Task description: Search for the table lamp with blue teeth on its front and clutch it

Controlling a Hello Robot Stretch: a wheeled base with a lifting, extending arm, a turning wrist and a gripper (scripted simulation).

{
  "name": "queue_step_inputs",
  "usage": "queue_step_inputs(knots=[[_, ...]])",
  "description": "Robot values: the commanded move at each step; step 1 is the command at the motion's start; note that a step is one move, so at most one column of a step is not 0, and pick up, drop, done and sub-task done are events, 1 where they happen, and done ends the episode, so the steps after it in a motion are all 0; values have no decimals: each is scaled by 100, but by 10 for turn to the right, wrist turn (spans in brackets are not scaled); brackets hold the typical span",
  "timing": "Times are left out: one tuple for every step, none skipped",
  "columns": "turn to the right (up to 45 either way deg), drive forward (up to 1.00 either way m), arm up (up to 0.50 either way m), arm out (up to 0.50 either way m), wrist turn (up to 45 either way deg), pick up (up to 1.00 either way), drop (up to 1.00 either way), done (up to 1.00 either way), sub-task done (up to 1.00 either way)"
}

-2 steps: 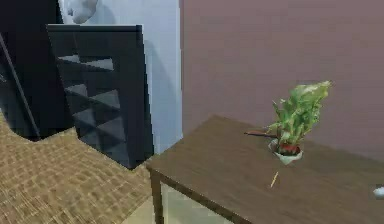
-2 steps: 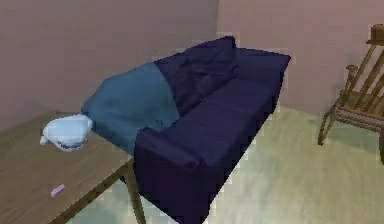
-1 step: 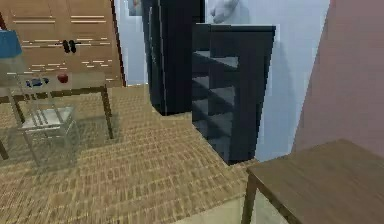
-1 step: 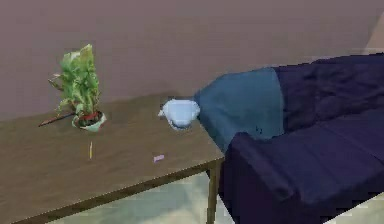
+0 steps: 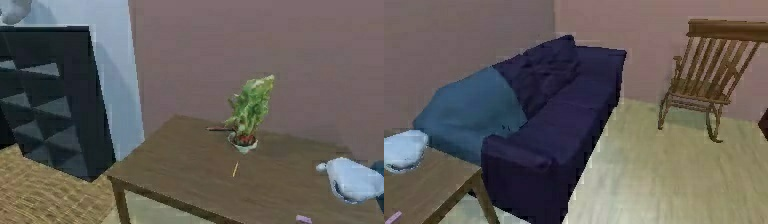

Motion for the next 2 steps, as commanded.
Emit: queue_step_inputs(knots=[[300, 0, 0, 0, 0, 0, 0, 0, 0], [0, 30, 0, 0, 0, 0, 0, 0, 0]])
